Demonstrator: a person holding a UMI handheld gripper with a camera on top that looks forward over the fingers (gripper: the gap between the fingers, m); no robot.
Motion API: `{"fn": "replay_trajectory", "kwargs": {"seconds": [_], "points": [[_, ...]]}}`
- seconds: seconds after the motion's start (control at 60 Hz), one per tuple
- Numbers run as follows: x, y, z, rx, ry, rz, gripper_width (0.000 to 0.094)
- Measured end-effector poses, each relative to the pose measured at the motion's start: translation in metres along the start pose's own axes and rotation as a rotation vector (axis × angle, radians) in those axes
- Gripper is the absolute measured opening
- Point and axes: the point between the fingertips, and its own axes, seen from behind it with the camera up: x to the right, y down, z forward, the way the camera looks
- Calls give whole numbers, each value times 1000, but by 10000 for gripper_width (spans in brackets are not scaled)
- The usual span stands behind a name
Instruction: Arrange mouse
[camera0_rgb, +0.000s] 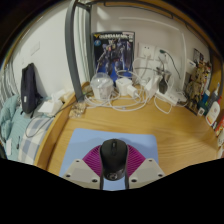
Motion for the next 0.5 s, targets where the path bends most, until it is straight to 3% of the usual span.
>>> {"fn": "replay_trajectory", "kwargs": {"seconds": [0.117,0.3,0.317,0.333,0.433,0.5], "points": [[-6,29,12,-62,1,6,347],[-8,30,13,-68,13,25,473],[-8,30,12,-72,11,32,508],[-8,31,11,-79,11,38,606],[-4,17,-6,-76,14,50,873],[2,-5,-28,-35,7,56,869]]}}
